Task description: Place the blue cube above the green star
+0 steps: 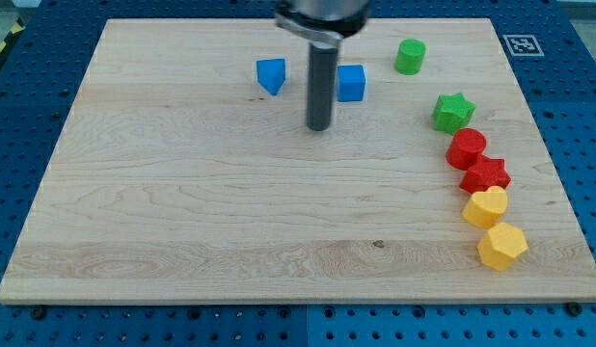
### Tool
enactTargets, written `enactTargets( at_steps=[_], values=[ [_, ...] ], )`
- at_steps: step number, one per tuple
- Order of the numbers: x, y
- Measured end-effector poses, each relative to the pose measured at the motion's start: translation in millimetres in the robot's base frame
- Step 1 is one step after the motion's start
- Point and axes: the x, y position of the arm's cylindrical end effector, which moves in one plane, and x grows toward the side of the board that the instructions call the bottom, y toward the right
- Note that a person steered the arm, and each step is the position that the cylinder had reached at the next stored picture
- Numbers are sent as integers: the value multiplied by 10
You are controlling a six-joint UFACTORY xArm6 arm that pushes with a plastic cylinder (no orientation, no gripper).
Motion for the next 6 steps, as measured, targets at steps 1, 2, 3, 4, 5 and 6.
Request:
enactTargets(
  at_steps=[1,2,3,4,5,6],
  values=[
    [-212,-189],
    [-348,-188],
    [-500,-188],
    [-705,-134],
    [-695,50],
    [-690,414]
  ],
)
